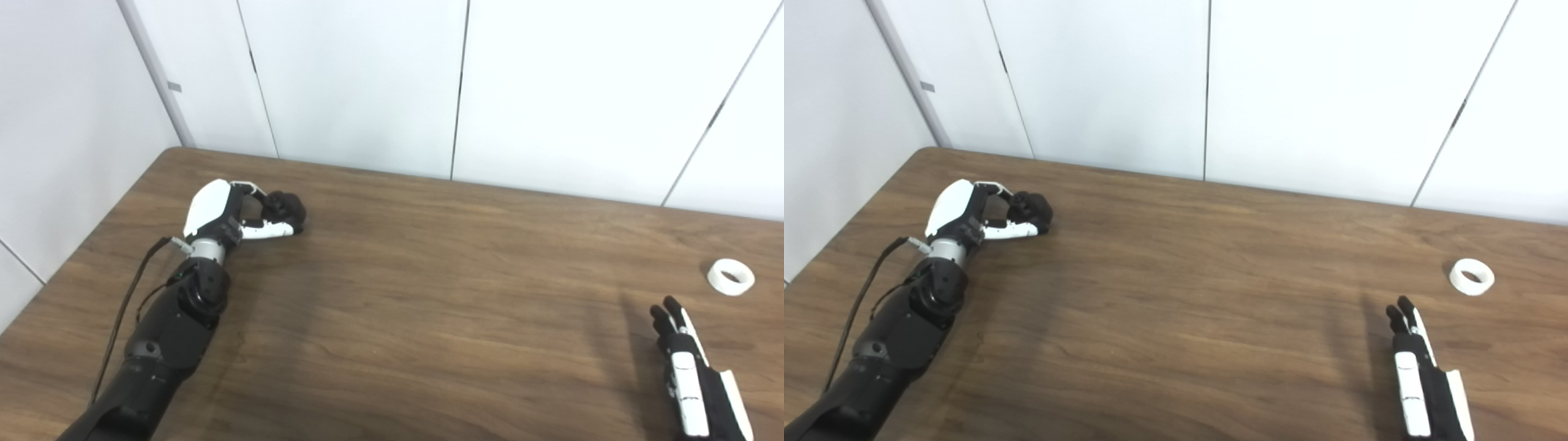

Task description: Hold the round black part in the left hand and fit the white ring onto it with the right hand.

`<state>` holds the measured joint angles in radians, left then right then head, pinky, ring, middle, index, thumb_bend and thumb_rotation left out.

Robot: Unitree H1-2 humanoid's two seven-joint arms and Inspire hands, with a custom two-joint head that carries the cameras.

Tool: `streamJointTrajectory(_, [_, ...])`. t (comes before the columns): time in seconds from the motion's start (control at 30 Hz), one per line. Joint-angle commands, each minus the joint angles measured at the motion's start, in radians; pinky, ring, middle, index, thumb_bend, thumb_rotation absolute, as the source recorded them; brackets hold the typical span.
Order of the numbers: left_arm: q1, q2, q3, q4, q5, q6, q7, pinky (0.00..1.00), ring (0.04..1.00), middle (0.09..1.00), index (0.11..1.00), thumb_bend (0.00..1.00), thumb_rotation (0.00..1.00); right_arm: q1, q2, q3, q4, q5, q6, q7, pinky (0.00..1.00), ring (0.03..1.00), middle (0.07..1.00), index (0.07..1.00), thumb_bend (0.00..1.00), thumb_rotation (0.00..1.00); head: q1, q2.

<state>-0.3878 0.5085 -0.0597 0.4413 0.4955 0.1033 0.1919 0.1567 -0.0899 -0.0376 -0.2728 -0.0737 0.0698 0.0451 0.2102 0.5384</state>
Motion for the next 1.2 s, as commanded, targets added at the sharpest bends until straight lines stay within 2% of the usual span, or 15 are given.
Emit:
streamJointTrajectory(0.0, [-0.022,0.019,-0.005,-0.06,0.034,-0.018,0.027,1.0,0.884,0.767,0.486,0.52,0.05,0.021,-0.006,0.006,-0.017,-0.002,-0.031,-0.001,1.0,0.97,0.944,0.961,0.36,1.0,-0.002,0.0])
streamJointTrajectory(0.2, [0.014,0.009,-0.055,-0.147,0.114,-0.031,0.035,1.0,0.857,0.766,0.486,0.52,0.05,0.012,-0.003,0.01,-0.004,-0.023,-0.039,-0.01,1.0,0.962,0.936,0.955,0.39,1.0,-0.012,0.0])
streamJointTrajectory(0.27, [0.027,0.001,-0.069,-0.182,0.135,-0.033,0.031,1.0,0.874,0.771,0.486,0.52,0.06,0.01,-0.002,0.012,0.0,-0.034,-0.045,-0.013,0.99,0.953,0.929,0.947,0.39,1.0,-0.017,0.001])
streamJointTrajectory(0.57, [0.085,-0.058,-0.146,-0.336,0.268,-0.049,0.033,1.0,0.885,0.767,0.486,0.52,0.05,0.004,0.007,0.018,0.015,-0.042,-0.047,-0.019,1.0,0.962,0.932,0.947,0.41,1.0,-0.047,0.005])
streamJointTrajectory(0.73, [0.108,-0.096,-0.172,-0.387,0.31,-0.064,0.018,1.0,0.877,0.768,0.486,0.52,0.05,-0.006,0.014,0.024,0.035,-0.049,-0.065,-0.031,0.99,0.948,0.919,0.938,0.4,1.0,-0.075,0.009])
streamJointTrajectory(1.17, [0.187,-0.185,-0.26,-0.466,0.394,-0.107,0.01,1.0,0.871,0.753,0.485,0.52,0.06,-0.029,0.024,0.049,0.069,-0.076,-0.094,-0.068,0.94,0.929,0.904,0.922,0.48,1.0,-0.161,0.03])
